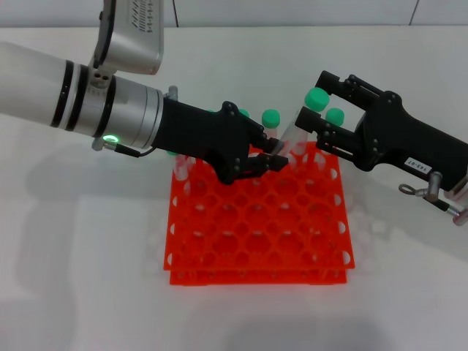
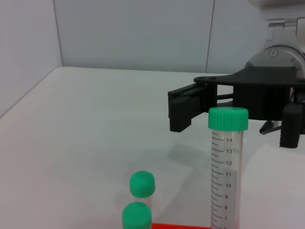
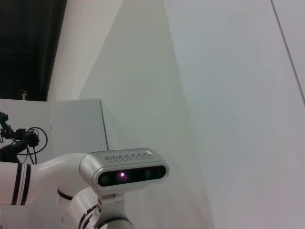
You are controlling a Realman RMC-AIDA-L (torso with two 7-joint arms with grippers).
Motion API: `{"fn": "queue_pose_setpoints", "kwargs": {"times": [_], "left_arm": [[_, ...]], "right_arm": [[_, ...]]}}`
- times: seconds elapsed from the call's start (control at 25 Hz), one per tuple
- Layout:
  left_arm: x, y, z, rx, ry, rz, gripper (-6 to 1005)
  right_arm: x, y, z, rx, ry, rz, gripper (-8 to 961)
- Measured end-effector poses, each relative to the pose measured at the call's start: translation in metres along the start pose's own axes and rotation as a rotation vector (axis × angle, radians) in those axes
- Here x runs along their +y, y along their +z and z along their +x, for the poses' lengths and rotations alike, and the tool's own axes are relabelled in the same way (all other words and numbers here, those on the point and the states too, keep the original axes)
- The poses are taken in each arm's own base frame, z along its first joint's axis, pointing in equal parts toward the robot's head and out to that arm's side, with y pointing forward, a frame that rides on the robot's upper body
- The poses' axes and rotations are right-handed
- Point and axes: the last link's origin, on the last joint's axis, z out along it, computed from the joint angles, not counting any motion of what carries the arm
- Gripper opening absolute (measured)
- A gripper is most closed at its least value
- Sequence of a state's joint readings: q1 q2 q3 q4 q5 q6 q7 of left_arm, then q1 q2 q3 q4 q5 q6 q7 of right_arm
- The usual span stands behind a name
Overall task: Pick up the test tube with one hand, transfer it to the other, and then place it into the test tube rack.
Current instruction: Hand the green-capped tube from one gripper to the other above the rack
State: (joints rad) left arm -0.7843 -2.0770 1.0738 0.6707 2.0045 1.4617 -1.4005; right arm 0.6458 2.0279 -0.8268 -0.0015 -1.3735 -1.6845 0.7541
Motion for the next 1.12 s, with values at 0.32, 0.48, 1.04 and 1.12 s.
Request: {"fn": "queue_pose_setpoints", "kwargs": {"times": [0.32,0.48,1.04,1.12], "left_arm": [[0.0011,0.0012,-0.0009,-0.005,0.004,-0.006,333],[0.0014,0.0016,-0.0013,-0.008,0.006,-0.008,336],[0.0014,0.0017,-0.0012,-0.007,0.008,-0.008,346],[0.0014,0.0017,-0.0011,-0.007,0.008,-0.008,348]], "right_arm": [[-0.0007,-0.0001,-0.0006,-0.007,-0.009,0.008,698],[-0.0002,0.0,0.0001,-0.008,-0.006,0.011,667],[-0.0006,0.0,0.0015,-0.001,-0.011,0.017,372],[-0.0007,0.0,0.0015,-0.001,-0.011,0.017,343]]}}
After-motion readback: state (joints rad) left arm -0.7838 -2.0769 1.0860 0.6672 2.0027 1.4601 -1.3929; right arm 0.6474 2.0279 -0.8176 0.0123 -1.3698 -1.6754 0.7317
